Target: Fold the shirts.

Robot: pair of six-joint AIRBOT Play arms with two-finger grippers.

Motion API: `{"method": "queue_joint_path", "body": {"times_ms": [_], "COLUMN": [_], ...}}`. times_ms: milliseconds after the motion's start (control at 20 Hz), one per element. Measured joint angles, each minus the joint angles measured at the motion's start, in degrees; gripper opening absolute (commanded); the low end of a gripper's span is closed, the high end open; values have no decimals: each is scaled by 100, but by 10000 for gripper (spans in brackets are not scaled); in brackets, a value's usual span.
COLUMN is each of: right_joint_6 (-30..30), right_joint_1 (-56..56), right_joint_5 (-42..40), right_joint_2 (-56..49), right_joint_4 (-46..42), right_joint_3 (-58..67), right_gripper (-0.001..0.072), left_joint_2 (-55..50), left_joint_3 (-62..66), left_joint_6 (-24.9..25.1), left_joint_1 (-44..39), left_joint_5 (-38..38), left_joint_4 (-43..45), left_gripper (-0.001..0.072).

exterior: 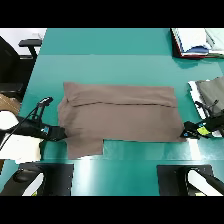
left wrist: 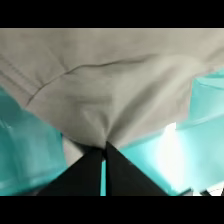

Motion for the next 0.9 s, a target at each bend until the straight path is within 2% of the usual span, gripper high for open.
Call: {"method": "queue_joint_path", "body": {"times_ms": [150, 350, 600, 900], "right_joint_6": [4, 70, 107, 118], "right_joint_1": [37, 66, 195, 756], "right_joint_5": [326, 367, -74, -702], "right_joint_2": [669, 1075, 286, -1532], "right_joint_4": [-238, -308, -87, 476], "right_joint_3": [50, 323, 1255, 2739], "right_gripper": [12, 12, 12, 13], "left_joint_2": [487, 592, -330, -2135], "left_joint_3": [9, 181, 850, 1805], "left_joint_6": [-120, -136, 293, 608], "left_joint_1": [0, -2, -4, -2], "left_joint_5": [-629, -645, 407, 2017], "left_joint_4": [20, 28, 240, 538], "left_gripper": [22, 22, 23, 26]}}
